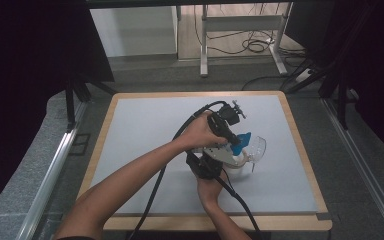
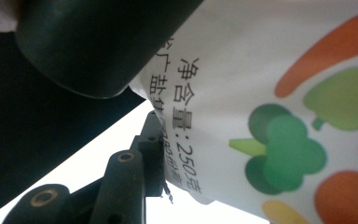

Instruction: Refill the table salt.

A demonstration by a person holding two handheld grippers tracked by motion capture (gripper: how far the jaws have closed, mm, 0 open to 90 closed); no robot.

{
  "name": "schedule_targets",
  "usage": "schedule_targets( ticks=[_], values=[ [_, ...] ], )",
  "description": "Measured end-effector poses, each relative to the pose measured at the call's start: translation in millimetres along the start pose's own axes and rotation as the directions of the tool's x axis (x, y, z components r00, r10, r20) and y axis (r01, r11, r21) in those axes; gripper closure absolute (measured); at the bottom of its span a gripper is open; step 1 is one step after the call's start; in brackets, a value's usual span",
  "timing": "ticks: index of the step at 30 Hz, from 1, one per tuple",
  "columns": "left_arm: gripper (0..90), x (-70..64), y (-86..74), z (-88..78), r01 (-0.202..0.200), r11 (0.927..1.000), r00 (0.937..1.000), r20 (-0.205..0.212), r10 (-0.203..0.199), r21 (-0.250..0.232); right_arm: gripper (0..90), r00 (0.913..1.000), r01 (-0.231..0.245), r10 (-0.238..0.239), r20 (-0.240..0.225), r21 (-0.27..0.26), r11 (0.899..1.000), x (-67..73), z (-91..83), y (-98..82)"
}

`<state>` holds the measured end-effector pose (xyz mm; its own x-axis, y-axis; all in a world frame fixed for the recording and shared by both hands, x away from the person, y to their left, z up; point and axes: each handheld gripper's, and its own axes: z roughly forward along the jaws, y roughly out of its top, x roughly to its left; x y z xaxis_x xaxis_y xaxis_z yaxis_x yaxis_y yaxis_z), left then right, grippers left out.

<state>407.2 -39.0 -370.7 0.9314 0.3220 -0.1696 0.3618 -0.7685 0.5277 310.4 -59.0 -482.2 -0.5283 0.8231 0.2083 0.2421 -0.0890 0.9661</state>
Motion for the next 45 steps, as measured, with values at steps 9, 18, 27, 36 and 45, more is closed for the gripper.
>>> schedule_targets(
  ticks=[9,18,27,36,45],
  values=[
    [90.0,-0.1,-0.2,-0.1,0.002,1.0,1.0,0.002,-0.002,-0.002,62.0,1.0,0.002,-0.002,0.0,0.0,1.0,0.0,-0.1,0.0],
    [90.0,0.1,-0.6,0.2,0.002,1.0,1.0,0.003,-0.002,-0.005,62.0,1.0,0.002,-0.002,0.0,0.003,1.0,-0.2,-0.2,-0.2],
    [90.0,0.3,-1.0,0.6,0.01,0.9999,0.9999,0.006,-0.01,-0.012,62.0,1.0,0.002,-0.002,0.0,0.004,1.0,-0.3,0.0,-0.3],
    [90.0,0.9,-0.9,-0.3,0.005,0.9999,1.0,0.007,-0.005,-0.011,62.0,1.0,0.007,-0.007,0.0,0.005,1.0,-0.6,0.0,0.1],
    [90.0,0.9,-1.7,0.1,0.007,0.9998,0.9999,0.012,-0.007,-0.019,62.1,0.9998,0.019,-0.019,-0.001,0.012,1.0,-2.1,-0.8,-0.4]
  ],
)
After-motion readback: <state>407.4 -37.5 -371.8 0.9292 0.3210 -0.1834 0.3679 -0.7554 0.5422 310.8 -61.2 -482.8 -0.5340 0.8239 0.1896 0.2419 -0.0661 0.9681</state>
